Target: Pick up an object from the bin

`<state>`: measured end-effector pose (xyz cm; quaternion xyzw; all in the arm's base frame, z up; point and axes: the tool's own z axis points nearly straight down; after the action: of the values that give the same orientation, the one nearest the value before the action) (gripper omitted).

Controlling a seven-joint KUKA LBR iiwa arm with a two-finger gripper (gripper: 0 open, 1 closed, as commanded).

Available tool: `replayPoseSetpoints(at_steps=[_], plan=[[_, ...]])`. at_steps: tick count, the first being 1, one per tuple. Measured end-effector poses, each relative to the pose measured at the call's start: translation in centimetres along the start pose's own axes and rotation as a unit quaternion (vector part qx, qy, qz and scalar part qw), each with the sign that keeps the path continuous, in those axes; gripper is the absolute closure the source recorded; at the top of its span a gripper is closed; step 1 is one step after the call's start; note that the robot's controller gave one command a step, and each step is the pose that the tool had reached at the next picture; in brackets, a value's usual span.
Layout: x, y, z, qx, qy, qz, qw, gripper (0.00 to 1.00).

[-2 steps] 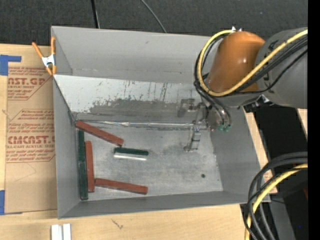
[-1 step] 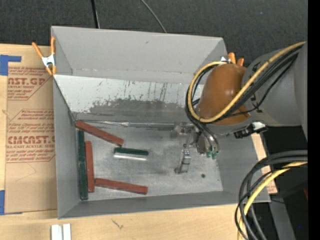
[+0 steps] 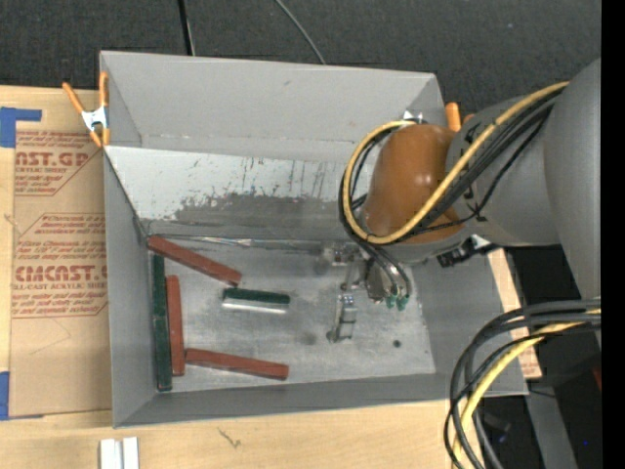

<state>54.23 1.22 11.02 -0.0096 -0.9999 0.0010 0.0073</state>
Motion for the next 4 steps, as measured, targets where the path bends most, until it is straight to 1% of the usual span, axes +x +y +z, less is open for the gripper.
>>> replayPoseSetpoints(at_steps=[1, 2, 3, 4], plan=[[-0.7, 2.1, -0.1, -0.001, -0.0125, -0.060, 0.9981, 0.00], [-1.4, 7.6, 3.9, -0.002, -0.0082, 0.015, 0.9998, 1.00], [-1.4, 7.6, 3.9, -0.002, -0.0082, 0.015, 0.9998, 1.00], [-4.3, 8.4, -8.7, -0.002, -0.0088, 0.008, 0.9999, 1.00]])
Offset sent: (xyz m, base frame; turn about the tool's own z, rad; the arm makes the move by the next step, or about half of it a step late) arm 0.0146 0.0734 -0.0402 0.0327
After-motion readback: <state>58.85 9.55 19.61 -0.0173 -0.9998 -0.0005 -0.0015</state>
